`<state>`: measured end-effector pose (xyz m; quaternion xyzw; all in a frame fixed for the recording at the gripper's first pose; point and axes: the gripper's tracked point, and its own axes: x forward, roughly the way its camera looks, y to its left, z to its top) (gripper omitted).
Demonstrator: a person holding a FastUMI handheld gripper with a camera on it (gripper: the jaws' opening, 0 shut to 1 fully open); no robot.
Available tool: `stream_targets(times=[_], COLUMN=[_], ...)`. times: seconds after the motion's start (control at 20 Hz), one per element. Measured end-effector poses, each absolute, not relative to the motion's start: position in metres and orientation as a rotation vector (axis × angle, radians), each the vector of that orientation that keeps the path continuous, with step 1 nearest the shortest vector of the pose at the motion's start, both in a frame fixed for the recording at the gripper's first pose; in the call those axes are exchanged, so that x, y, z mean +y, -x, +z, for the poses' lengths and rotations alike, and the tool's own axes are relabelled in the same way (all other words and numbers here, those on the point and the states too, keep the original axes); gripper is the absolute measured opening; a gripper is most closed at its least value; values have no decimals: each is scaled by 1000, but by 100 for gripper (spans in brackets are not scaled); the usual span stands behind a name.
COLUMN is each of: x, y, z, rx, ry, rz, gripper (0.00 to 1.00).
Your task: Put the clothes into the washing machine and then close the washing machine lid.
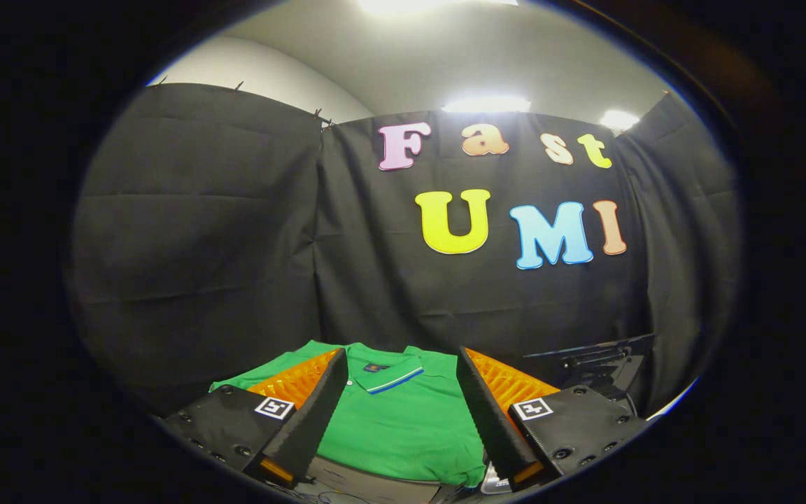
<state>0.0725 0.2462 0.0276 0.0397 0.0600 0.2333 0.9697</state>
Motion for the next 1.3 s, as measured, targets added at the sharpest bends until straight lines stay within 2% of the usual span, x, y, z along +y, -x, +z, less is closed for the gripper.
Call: stream_targets(times=[0.5, 1.3], x=[304, 374], y=[-87, -120], z=[12, -60], rx=[215, 531], ry=[-73, 19], rz=[534, 584], gripper=[98, 96])
